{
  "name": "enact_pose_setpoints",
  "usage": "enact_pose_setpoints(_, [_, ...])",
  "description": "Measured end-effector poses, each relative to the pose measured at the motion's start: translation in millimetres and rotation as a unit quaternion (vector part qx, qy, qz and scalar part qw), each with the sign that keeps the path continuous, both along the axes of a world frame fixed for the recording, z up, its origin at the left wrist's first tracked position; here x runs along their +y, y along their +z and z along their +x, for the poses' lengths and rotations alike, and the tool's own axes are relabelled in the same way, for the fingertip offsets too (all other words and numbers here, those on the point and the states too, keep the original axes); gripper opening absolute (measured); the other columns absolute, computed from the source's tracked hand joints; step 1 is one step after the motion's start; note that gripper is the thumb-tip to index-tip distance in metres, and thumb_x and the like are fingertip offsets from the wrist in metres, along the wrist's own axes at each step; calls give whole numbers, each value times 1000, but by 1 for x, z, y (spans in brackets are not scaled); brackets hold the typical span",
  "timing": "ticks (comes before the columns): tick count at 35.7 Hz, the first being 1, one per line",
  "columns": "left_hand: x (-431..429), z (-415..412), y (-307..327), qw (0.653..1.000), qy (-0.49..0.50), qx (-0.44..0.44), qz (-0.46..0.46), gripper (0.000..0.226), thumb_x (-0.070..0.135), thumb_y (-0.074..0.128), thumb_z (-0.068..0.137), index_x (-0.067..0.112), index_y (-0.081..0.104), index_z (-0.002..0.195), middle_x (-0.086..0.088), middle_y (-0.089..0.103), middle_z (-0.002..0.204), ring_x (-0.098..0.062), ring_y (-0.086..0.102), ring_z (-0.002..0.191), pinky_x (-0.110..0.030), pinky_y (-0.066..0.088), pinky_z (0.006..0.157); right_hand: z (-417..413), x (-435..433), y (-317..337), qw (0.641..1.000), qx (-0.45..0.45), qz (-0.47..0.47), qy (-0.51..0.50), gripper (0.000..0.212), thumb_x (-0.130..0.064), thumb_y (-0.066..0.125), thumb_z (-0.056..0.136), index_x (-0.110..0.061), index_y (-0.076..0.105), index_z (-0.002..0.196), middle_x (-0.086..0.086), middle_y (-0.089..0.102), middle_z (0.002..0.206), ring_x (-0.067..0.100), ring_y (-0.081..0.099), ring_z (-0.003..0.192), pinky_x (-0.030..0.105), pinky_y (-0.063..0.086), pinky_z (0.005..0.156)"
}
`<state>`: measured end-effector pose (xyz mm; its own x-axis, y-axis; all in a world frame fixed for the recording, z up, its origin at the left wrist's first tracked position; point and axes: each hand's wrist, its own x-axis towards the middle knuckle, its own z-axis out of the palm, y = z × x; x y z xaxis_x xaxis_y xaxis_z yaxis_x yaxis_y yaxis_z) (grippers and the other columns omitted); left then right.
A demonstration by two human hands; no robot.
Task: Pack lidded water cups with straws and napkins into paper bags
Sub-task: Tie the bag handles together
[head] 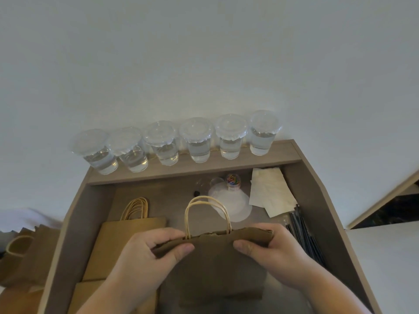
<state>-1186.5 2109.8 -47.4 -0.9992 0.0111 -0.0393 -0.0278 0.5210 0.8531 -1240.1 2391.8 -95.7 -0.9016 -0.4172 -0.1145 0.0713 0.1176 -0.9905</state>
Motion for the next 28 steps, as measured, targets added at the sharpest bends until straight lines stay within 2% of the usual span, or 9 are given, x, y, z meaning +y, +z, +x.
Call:
enact_pose_setpoints(3, [-4,2,-2,1000,13,6,-8,19,54,75,75,48,82,91,17,80,88,-2,73,89,-16,55,75,-8,6,-2,996,-25,-63,55,39,-44,69,100,-9,81,112,27,75,105,45,71,102,54,56,91])
enact_pose_setpoints(7, [-13,5,-6,1000,13,0,-22,27,62,71,75,53,80,98,23,79,95,3,73,95,-23,58,79,-40,9,-15,973,-134,-188,-18,55,-44,52,101,4,78,105,30,72,112,44,69,105,46,57,93])
enact_pose_setpoints(10, [-17,5,-5,999,24,-12,-18,26,61,71,74,61,77,99,27,78,96,8,71,96,-21,55,81,-72,1,-46,986,-91,49,-128,25,-29,66,99,-13,84,91,9,80,96,30,73,98,37,60,88])
enact_pose_setpoints(12, [-20,4,-6,999,32,-17,-28,26,65,71,70,69,73,96,33,77,96,13,68,98,-14,53,77,-91,-5,-64,969,-70,180,-152,16,-23,66,103,-21,82,102,1,79,93,21,74,94,32,58,80])
enact_pose_setpoints(14, [-23,2,-6,998,50,-24,-24,26,67,71,65,76,69,88,39,74,95,20,64,99,-6,53,70,-110,-10,-73,964,-73,198,-163,18,-23,62,104,-27,78,111,-1,76,92,13,73,83,26,55,71])
enact_pose_setpoints(17, [-22,0,-5,998,53,-38,-22,27,60,72,68,81,64,83,43,71,94,24,60,101,-3,49,67,-143,-19,-80,962,-45,223,-153,22,-24,59,98,-37,75,106,-1,75,88,14,75,72,33,60,69])
enact_pose_setpoints(21, [-25,-1,-11,997,63,-45,-31,39,41,87,78,75,69,84,40,73,91,21,64,95,-8,49,74,-181,-33,-92,941,5,300,-159,31,-18,62,97,-25,79,121,3,77,114,28,71,110,27,47,87])
enact_pose_setpoints(23, [-26,-2,-16,996,68,-53,-30,43,36,90,77,74,71,81,41,72,91,21,64,95,-10,47,79,-196,-37,-101,932,12,318,-172,30,-17,63,96,-20,81,120,6,78,122,31,69,115,26,45,88])
enact_pose_setpoints(28, [-27,-5,-12,996,48,-78,-12,27,64,74,65,63,77,92,31,77,93,14,69,94,-6,52,77,-216,-44,-112,916,30,364,-166,16,-30,68,98,-22,82,95,7,80,106,33,72,102,28,44,76])
